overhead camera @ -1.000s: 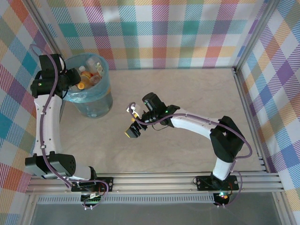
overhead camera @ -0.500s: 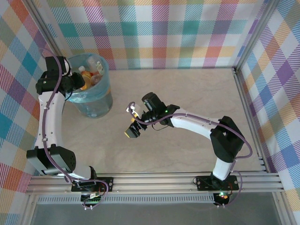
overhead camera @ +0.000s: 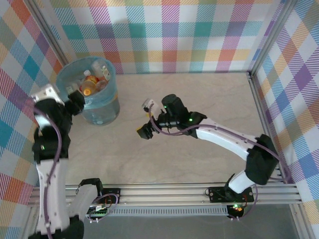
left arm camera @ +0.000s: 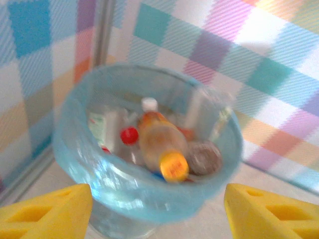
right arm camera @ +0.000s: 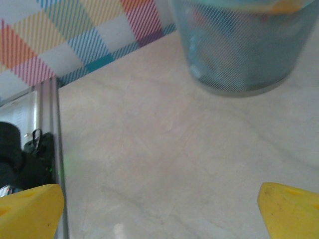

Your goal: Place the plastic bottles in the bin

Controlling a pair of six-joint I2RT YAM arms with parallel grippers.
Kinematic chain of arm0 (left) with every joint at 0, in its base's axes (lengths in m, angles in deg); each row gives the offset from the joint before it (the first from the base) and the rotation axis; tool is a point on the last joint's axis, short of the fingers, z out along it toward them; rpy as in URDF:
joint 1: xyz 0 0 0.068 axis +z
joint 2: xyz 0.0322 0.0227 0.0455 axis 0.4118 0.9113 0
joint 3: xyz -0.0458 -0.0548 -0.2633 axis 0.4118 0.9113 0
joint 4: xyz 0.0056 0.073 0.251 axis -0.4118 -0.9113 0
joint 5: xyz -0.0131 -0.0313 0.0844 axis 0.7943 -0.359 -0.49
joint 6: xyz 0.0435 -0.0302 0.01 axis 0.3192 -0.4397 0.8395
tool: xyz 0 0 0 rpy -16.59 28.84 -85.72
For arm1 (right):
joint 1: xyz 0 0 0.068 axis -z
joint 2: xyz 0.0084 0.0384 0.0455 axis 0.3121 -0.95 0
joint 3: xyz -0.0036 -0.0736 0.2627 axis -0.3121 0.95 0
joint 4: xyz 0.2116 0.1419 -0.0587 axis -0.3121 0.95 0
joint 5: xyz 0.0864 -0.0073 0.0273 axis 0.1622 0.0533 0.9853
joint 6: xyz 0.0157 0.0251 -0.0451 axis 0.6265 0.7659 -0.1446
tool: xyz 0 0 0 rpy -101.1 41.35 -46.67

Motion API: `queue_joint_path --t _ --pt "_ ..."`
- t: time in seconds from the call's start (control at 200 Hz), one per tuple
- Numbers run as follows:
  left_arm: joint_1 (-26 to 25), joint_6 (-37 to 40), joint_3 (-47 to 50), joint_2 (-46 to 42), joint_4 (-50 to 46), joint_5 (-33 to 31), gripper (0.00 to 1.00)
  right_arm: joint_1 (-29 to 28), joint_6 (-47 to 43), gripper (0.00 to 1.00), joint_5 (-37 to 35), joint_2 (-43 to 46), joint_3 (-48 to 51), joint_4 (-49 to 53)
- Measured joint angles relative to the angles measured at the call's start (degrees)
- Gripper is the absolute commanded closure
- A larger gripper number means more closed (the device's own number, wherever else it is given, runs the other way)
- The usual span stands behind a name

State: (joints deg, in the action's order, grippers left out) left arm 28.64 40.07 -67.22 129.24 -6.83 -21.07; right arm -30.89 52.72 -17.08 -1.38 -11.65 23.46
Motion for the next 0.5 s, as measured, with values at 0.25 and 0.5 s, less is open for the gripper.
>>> queue_joint_path --t 0.25,0.5 --pt "-26.86 4.20 33.44 -14.05 20.59 -8.90 0.37 11.76 -2.43 0.00 -15.47 14.49 11.34 -2.12" --pt "-39.01 11.91 42.42 1.18 36.06 -22.75 0.26 28.35 -4.72 0.00 -26.45 22.14 24.76 -6.93"
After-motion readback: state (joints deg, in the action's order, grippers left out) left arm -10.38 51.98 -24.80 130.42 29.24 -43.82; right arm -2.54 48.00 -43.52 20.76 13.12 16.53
